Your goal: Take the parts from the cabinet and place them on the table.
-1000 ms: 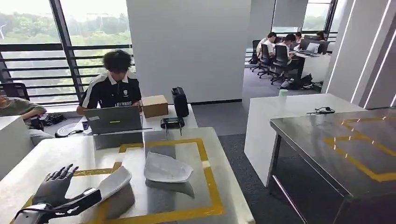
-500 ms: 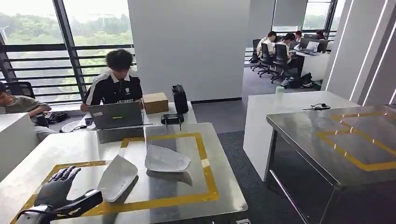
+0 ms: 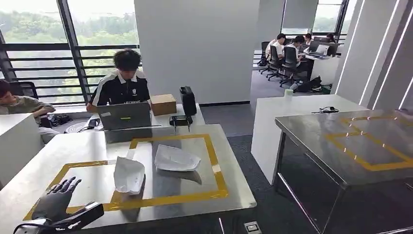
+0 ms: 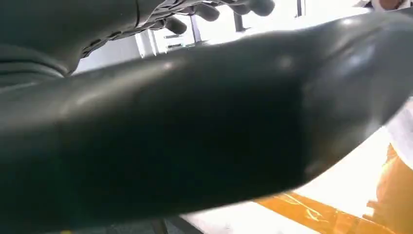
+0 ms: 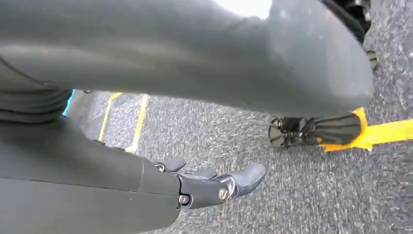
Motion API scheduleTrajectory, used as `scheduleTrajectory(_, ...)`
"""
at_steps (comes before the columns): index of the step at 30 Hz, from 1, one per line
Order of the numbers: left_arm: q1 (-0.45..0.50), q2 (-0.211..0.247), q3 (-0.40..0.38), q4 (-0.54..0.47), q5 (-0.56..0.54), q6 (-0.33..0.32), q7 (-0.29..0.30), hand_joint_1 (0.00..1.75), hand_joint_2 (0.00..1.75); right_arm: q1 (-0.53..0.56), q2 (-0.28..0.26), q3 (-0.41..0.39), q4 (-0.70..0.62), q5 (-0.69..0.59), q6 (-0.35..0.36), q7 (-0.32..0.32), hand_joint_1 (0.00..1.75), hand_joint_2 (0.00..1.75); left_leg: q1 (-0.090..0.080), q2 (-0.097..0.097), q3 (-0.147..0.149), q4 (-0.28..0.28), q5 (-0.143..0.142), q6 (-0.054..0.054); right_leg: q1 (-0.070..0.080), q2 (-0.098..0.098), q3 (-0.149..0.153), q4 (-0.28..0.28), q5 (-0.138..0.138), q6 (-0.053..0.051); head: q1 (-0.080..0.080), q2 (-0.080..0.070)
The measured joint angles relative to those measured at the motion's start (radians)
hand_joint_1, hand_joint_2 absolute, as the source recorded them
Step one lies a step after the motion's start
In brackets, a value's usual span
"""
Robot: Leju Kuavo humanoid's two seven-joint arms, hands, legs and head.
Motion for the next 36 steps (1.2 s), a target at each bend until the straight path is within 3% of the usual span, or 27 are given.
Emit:
scheduleTrajectory(2, 0.000, 0.000, 0.000, 0.000, 0.001, -0.001, -0.002, 0.00, 0.00, 0.000, 0.000, 0.000, 0.000, 0.000, -0.001, 0.001, 0.00, 0.00, 0.003, 0.000, -0.002, -0.006, 0.014, -0.013, 0.006, 0.000, -0.006, -0.007, 0.003, -0.011, 0.000, 0.000)
scheduleTrajectory(3, 0.000, 0.002, 0.000, 0.000, 0.001, -0.001, -0.002, 0.00, 0.00, 0.001, 0.000, 0.000, 0.000, 0.000, -0.004, 0.001, 0.00, 0.00, 0.000, 0.000, -0.005, -0.007, 0.017, -0.019, -0.004, -0.001, -0.005, -0.020, 0.018, -0.018, -0.001, 0.000)
scheduleTrajectory(4, 0.000, 0.002, 0.000, 0.000, 0.001, -0.001, -0.002, 0.00, 0.00, 0.000, 0.000, 0.000, 0.000, 0.000, -0.004, 0.001, 0.00, 0.00, 0.004, -0.004, -0.018, 0.005, -0.004, -0.022, -0.006, -0.006, -0.009, -0.027, 0.029, -0.021, 0.000, 0.000)
scheduleTrajectory(5, -0.001, 0.005, 0.000, 0.000, 0.001, -0.001, -0.002, 0.00, 0.00, 0.000, 0.000, 0.000, 0.000, -0.001, -0.005, 0.000, 0.00, 0.00, 0.003, -0.005, -0.029, 0.042, -0.048, -0.026, -0.007, -0.006, -0.017, -0.029, 0.037, -0.030, -0.002, 0.000)
scheduleTrajectory(7, 0.000, 0.007, 0.000, 0.001, 0.001, -0.001, -0.002, 0.00, 0.00, 0.000, -0.001, 0.000, 0.000, -0.005, -0.005, -0.002, 0.00, 0.00, 0.007, -0.006, -0.074, 0.195, -0.149, -0.036, -0.006, -0.007, -0.036, -0.028, 0.052, -0.034, -0.002, 0.000)
scheduleTrajectory(8, 0.003, 0.007, 0.000, 0.003, 0.001, -0.001, -0.002, 0.00, 0.00, 0.000, -0.001, 0.000, 0.000, -0.006, -0.005, -0.003, 0.00, 0.00, 0.008, -0.006, -0.090, 0.261, -0.177, -0.040, -0.006, -0.007, -0.047, -0.028, 0.060, -0.033, -0.002, 0.000)
scheduleTrajectory(9, 0.007, 0.007, 0.000, 0.004, 0.001, -0.001, -0.002, 0.00, 0.00, 0.000, -0.001, 0.000, 0.000, -0.006, -0.005, -0.005, 0.00, 0.00, 0.010, -0.006, -0.090, 0.289, -0.177, -0.042, -0.007, -0.007, -0.057, -0.027, 0.068, -0.031, -0.002, 0.000)
scheduleTrajectory(11, 0.009, 0.007, 0.000, 0.005, 0.001, -0.001, -0.002, 0.00, 0.00, 0.001, -0.001, 0.000, 0.000, -0.008, -0.004, -0.012, 0.00, 0.00, 0.015, -0.005, -0.032, 0.225, -0.128, -0.045, -0.009, -0.007, -0.077, -0.023, 0.081, -0.026, -0.002, 0.000)
scheduleTrajectory(12, 0.008, 0.007, 0.000, 0.004, 0.001, -0.001, -0.002, 0.00, 0.00, 0.001, -0.001, 0.000, 0.000, -0.008, -0.005, -0.015, 0.00, 0.00, 0.019, -0.005, 0.032, 0.130, -0.093, -0.047, -0.011, -0.007, -0.088, -0.018, 0.088, -0.020, -0.002, 0.000)
scheduleTrajectory(13, 0.006, 0.007, 0.000, 0.003, 0.001, -0.002, -0.002, 0.00, 0.00, 0.000, -0.001, 0.000, 0.000, -0.009, -0.005, -0.016, 0.00, 0.00, 0.022, -0.004, 0.090, 0.044, -0.084, -0.049, -0.010, -0.006, -0.094, -0.011, 0.091, -0.014, -0.002, 0.000)
scheduleTrajectory(14, 0.002, 0.006, 0.000, 0.003, 0.001, -0.003, -0.002, 0.00, 0.00, 0.000, -0.005, 0.000, -0.001, -0.009, -0.005, -0.018, 0.00, 0.00, 0.017, -0.006, 0.125, -0.002, -0.111, -0.047, -0.007, -0.006, -0.106, -0.008, 0.096, -0.007, -0.002, 0.000)
scheduleTrajectory(15, 0.003, 0.005, 0.000, 0.002, 0.001, -0.003, -0.002, 0.00, 0.00, 0.000, -0.005, 0.000, -0.001, -0.009, -0.005, -0.017, 0.00, 0.00, 0.012, -0.012, 0.109, 0.008, -0.096, -0.032, -0.007, -0.005, -0.105, -0.008, 0.102, 0.000, 0.000, 0.000)
scheduleTrajectory(18, 0.002, 0.000, 0.000, 0.003, -0.001, -0.010, -0.001, 0.00, 0.00, 0.002, -0.005, -0.003, -0.001, -0.012, -0.005, -0.017, 0.00, 0.00, 0.010, -0.011, 0.094, 0.001, -0.086, -0.004, -0.009, -0.003, -0.114, -0.011, 0.123, 0.020, 0.000, 0.000)
scheduleTrajectory(19, -0.001, -0.003, 0.000, 0.003, -0.002, -0.010, -0.001, 0.00, 0.00, 0.003, -0.006, -0.005, -0.001, -0.014, -0.005, -0.018, 0.00, 0.00, 0.013, -0.007, 0.089, -0.001, -0.077, 0.006, -0.013, -0.003, -0.120, -0.001, 0.110, 0.024, 0.000, 0.000)
scheduleTrajectory(20, -0.004, -0.008, 0.000, 0.002, -0.003, -0.011, 0.000, 0.00, 0.00, 0.003, -0.006, -0.006, -0.001, -0.015, -0.005, -0.017, 0.00, 0.00, 0.012, -0.007, 0.077, -0.002, -0.067, 0.014, -0.014, -0.002, -0.137, 0.035, 0.060, 0.029, 0.001, 0.000)
scheduleTrajectory(22, -0.005, -0.013, 0.000, 0.002, -0.005, -0.012, 0.003, 0.00, 0.00, 0.003, -0.005, -0.007, 0.000, -0.016, 0.003, -0.017, 0.00, 0.00, 0.008, -0.007, 0.054, -0.001, -0.049, 0.023, -0.014, -0.003, -0.187, 0.187, -0.053, 0.034, 0.001, 0.000)
scheduleTrajectory(23, -0.005, -0.014, 0.000, 0.003, -0.006, -0.012, 0.005, 0.00, 0.00, 0.003, -0.005, -0.007, 0.000, -0.018, 0.004, -0.017, 0.00, 0.00, 0.005, -0.007, 0.042, 0.000, -0.041, 0.025, -0.014, -0.003, -0.206, 0.258, -0.085, 0.034, 0.001, 0.000)
scheduleTrajectory(24, -0.005, -0.017, 0.000, 0.003, -0.006, -0.013, 0.007, 0.00, 0.00, 0.003, -0.005, -0.007, 0.000, -0.018, 0.004, -0.017, 0.00, 0.00, 0.002, -0.007, 0.030, 0.001, -0.033, 0.025, -0.013, -0.002, -0.213, 0.301, -0.092, 0.033, 0.001, 0.000)
scheduleTrajectory(25, -0.004, -0.019, 0.000, 0.003, -0.007, -0.013, 0.008, 0.00, 0.00, 0.003, -0.006, -0.008, 0.000, -0.019, 0.004, -0.017, 0.00, 0.00, 0.000, -0.007, 0.018, 0.002, -0.024, 0.026, -0.011, -0.002, -0.197, 0.299, -0.075, 0.028, 0.001, 0.000)
scheduleTrajectory(26, -0.004, -0.021, -0.001, 0.003, -0.007, -0.013, 0.010, 0.00, 0.00, 0.003, -0.006, -0.009, 0.000, -0.019, 0.000, -0.017, 0.00, 0.00, -0.002, -0.008, 0.008, 0.003, -0.017, 0.025, -0.007, -0.002, -0.158, 0.252, -0.043, 0.022, 0.001, 0.000)
scheduleTrajectory(28, -0.004, -0.025, -0.001, 0.003, -0.007, -0.013, 0.013, 0.00, 0.00, 0.001, -0.007, -0.010, 0.000, -0.019, -0.001, -0.017, 0.00, 0.00, -0.002, -0.008, -0.003, 0.004, -0.005, 0.021, 0.005, -0.001, -0.031, 0.071, 0.013, 0.005, 0.002, 0.000)
scheduleTrajectory(29, -0.004, -0.026, -0.001, 0.003, -0.007, -0.013, 0.013, 0.00, 0.00, -0.002, -0.011, -0.011, 0.000, -0.019, -0.001, -0.017, 0.00, 0.00, -0.001, -0.005, -0.007, 0.003, 0.000, 0.016, 0.012, 0.000, 0.008, -0.002, -0.015, -0.009, 0.001, 0.000)
scheduleTrajectory(30, -0.005, -0.026, -0.001, 0.003, -0.007, -0.013, 0.015, 0.00, 0.00, -0.002, -0.011, -0.013, 0.000, -0.019, 0.002, -0.017, 0.00, 0.00, -0.001, -0.004, -0.009, 0.002, 0.007, 0.010, 0.013, 0.000, 0.017, -0.014, -0.009, -0.008, 0.001, 0.000)
scheduleTrajectory(33, -0.005, -0.031, -0.001, 0.003, -0.007, -0.013, 0.016, 0.00, 0.00, 0.001, -0.012, -0.015, 0.000, -0.018, 0.000, -0.015, 0.00, 0.00, 0.003, -0.002, -0.010, -0.013, 0.031, -0.009, 0.019, -0.001, 0.006, -0.027, 0.012, -0.024, 0.001, 0.000)
scheduleTrajectory(34, -0.004, -0.029, -0.001, 0.003, -0.007, -0.013, 0.016, 0.00, 0.00, 0.001, -0.011, -0.015, 0.000, -0.018, -0.002, -0.014, 0.00, 0.00, 0.001, -0.002, -0.020, -0.007, 0.025, -0.011, 0.005, -0.007, 0.008, -0.048, 0.030, -0.025, 0.001, 0.000)
scheduleTrajectory(35, -0.005, -0.029, -0.001, 0.003, -0.007, -0.012, 0.016, 0.00, 0.00, 0.000, -0.011, -0.015, 0.000, -0.018, -0.002, -0.013, 0.00, 0.00, 0.000, -0.006, -0.028, 0.009, -0.006, -0.017, 0.006, -0.007, 0.005, -0.056, 0.041, -0.028, 0.001, 0.000)
scheduleTrajectory(36, -0.006, -0.028, -0.001, 0.003, -0.007, -0.012, 0.016, 0.00, 0.00, 0.000, -0.011, -0.016, 0.000, -0.018, -0.002, -0.012, 0.00, 0.00, 0.002, -0.008, -0.044, 0.063, -0.059, -0.023, 0.005, -0.009, -0.003, -0.057, 0.050, -0.038, 0.002, 0.000)
